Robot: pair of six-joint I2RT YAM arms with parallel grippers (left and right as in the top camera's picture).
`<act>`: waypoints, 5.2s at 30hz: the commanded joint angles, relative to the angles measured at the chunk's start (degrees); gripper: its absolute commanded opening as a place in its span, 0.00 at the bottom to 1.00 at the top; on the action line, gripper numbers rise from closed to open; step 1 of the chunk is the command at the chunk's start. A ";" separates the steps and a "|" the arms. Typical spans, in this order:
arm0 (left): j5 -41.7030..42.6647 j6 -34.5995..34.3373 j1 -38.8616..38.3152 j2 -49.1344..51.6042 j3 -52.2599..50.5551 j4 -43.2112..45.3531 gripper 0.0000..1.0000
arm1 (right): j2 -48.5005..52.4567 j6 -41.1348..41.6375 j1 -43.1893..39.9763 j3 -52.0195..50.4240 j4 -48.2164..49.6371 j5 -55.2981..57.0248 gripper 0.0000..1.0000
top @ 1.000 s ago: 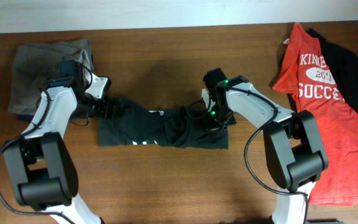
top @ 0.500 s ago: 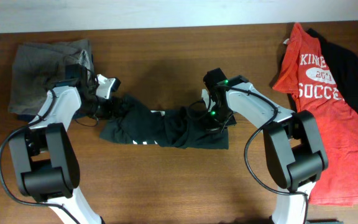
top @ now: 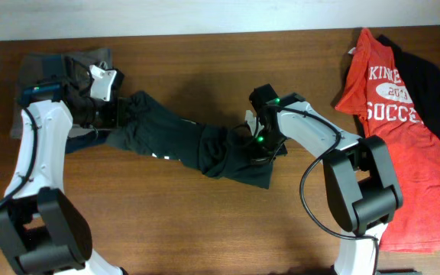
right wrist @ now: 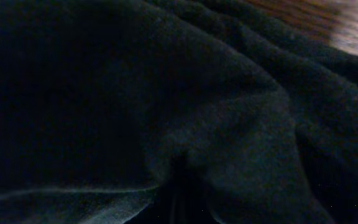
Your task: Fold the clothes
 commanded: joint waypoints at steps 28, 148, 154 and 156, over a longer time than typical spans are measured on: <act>-11.91 -0.79 -29.92 -3.80 1.20 9.14 0.00 | -22.75 8.33 -18.67 8.92 -0.09 -3.82 0.21; -22.03 -5.70 -12.98 1.70 23.54 4.68 0.99 | -22.73 10.71 -7.78 -0.17 -18.62 5.49 0.22; -22.03 -5.70 -12.96 1.70 23.54 4.70 0.99 | -25.49 10.49 -8.22 -0.20 -18.01 4.81 0.40; -22.03 -5.70 -12.96 1.73 23.54 4.74 0.99 | -24.59 10.49 -7.15 -0.31 -15.87 3.65 0.42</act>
